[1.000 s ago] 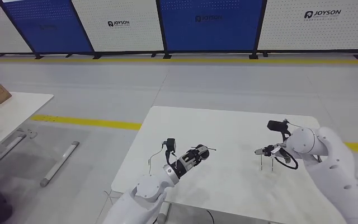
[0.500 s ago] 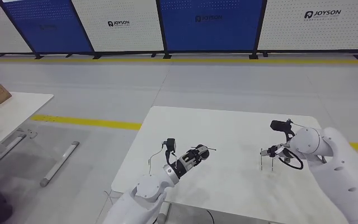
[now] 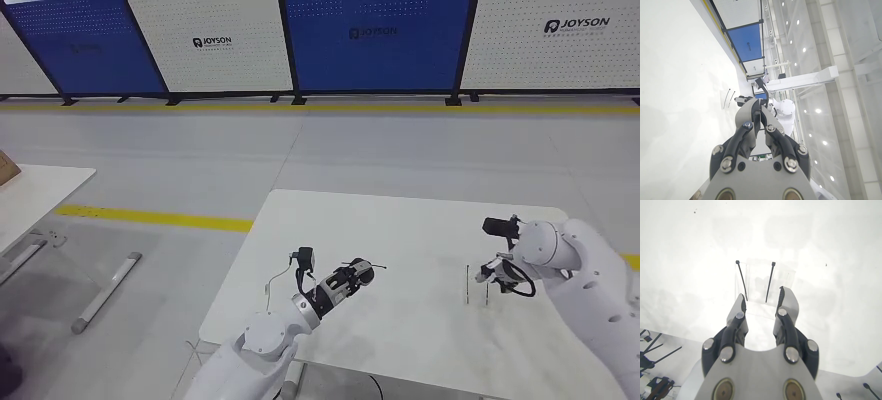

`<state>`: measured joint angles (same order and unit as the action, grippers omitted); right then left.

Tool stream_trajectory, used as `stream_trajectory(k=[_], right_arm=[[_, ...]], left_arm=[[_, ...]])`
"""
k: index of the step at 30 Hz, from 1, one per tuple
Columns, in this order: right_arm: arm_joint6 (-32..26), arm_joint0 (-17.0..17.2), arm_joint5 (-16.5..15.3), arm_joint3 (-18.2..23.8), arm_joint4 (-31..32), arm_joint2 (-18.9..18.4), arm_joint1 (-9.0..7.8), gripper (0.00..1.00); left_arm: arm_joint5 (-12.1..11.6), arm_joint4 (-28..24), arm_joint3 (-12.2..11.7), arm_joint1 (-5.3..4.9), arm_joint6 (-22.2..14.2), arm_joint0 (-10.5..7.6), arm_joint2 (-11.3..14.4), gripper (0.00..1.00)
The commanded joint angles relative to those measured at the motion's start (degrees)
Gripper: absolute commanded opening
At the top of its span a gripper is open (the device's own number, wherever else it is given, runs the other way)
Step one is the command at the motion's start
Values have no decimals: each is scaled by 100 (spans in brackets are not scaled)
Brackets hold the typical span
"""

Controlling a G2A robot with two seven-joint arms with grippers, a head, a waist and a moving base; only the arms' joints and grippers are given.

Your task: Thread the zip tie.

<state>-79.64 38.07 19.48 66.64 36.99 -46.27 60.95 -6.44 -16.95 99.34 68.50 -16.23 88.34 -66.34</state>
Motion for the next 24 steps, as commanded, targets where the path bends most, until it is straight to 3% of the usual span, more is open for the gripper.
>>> stream_trajectory(k=[1,14,24], right_arm=[[0,-56,0,-98,-25,70,23,33],[0,-414,0,-775,-268,533,249,30],[0,-635,0,-1280,-363,758,451,22]], left_arm=[[0,0,0,0,0,0,0,0],[0,0,0,0,0,0,0,0],[0,0,0,0,0,0,0,0]])
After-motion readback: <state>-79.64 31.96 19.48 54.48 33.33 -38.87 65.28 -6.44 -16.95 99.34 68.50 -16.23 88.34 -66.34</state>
